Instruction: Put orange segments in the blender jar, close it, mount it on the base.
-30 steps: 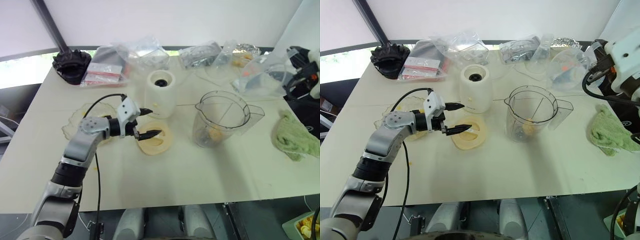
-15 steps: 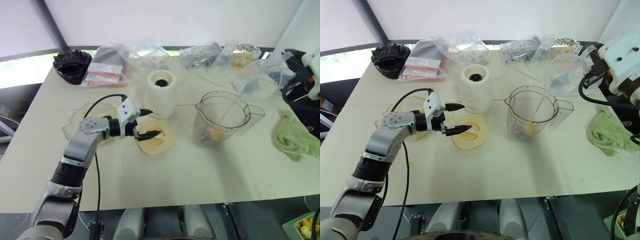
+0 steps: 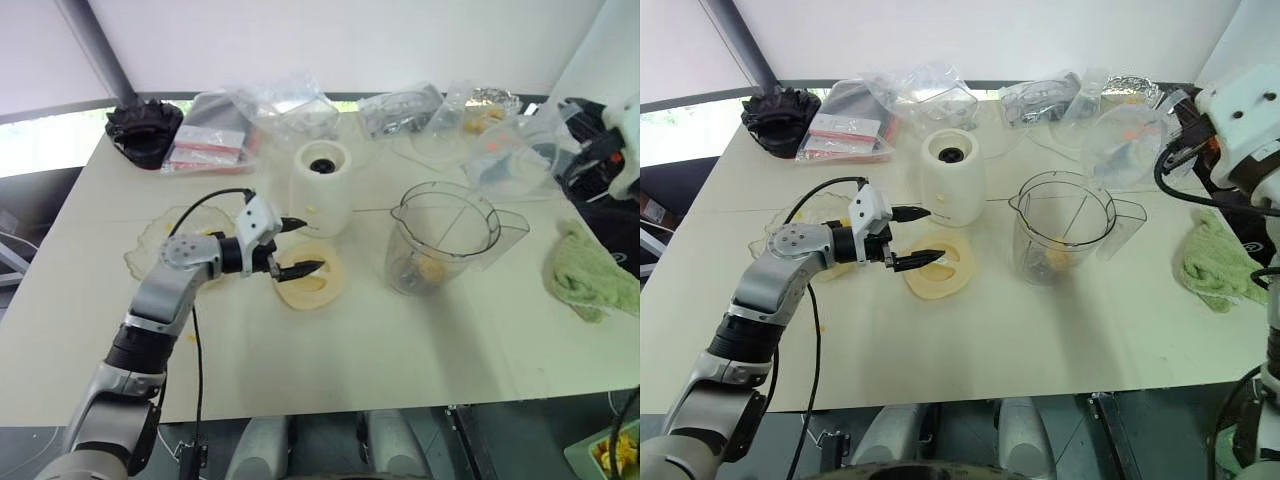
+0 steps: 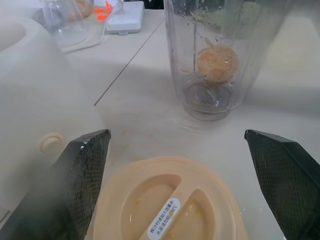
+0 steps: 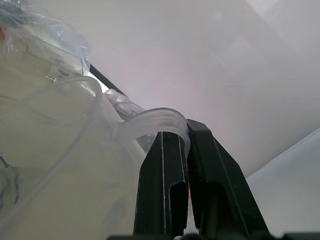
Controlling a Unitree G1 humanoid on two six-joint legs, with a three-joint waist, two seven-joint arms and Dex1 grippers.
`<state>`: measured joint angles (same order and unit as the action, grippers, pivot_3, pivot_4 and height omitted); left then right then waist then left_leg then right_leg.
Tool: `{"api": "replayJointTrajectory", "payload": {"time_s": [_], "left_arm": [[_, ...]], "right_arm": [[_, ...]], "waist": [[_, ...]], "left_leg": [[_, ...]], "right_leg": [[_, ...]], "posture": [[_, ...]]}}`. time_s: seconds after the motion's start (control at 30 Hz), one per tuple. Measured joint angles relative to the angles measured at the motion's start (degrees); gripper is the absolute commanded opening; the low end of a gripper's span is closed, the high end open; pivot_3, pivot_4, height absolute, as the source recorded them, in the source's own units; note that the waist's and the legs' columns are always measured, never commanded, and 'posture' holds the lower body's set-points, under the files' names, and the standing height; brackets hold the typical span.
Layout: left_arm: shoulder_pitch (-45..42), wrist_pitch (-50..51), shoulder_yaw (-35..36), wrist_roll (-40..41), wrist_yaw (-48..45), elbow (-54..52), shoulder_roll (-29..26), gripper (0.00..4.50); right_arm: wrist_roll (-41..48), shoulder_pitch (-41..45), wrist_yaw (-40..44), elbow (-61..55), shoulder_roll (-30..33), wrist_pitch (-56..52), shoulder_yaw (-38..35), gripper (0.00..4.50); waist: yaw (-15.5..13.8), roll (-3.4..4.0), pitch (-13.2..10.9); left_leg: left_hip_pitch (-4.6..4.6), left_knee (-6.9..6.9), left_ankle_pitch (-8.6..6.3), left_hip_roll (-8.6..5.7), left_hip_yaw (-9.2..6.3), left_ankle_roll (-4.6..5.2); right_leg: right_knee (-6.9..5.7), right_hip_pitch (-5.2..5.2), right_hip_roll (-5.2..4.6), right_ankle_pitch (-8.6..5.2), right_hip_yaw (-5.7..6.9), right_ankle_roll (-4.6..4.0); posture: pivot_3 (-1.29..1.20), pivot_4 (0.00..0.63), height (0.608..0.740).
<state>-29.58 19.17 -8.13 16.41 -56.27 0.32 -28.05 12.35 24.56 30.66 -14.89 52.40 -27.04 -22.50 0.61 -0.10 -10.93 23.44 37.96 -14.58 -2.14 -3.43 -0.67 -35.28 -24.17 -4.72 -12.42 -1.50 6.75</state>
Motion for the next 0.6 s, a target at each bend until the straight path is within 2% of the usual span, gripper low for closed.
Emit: {"api": "replayJointTrajectory", "payload": {"time_s": [0.27, 0.4, 0.6], "left_arm": [[0.05, -0.02, 0.02, -0.05, 0.11, -0.04, -0.05, 4.5], [0.16, -0.01, 0.0, -0.07, 0.31, -0.24, -0.01, 4.5], [1.48, 0.18, 0.08, -0.06, 1.18, -1.2, -0.2, 4.5]], "right_arm": [[8.23, 2.48, -6.96, 0.06, -5.48, -17.07, -7.36, 0.07], [11.66, 6.64, -15.16, 2.34, -11.55, -26.76, -13.95, 0.07], [11.97, 7.9, -24.69, 10.58, -18.72, -27.43, -20.95, 0.07]], "waist": [[-0.03, 0.01, 0.0], [0.01, 0.01, 0.01], [0.0, 0.04, 0.02]], "left_leg": [[0.0, 0.0, 0.0, 0.01, -0.01, 0.0], [-0.02, 0.0, 0.0, 0.01, -0.01, 0.0], [-0.02, 0.0, 0.0, -0.02, 0.02, 0.0]], "right_leg": [[-0.03, -0.01, 0.0, 0.01, -0.01, 0.0], [-0.06, -0.01, 0.01, 0.01, -0.01, 0.0], [-0.11, -0.03, 0.0, 0.03, -0.02, 0.03]], "posture": [[0.0, 0.15, 0.74], [0.0, 0.15, 0.74], [0.0, 0.15, 0.74]]}}
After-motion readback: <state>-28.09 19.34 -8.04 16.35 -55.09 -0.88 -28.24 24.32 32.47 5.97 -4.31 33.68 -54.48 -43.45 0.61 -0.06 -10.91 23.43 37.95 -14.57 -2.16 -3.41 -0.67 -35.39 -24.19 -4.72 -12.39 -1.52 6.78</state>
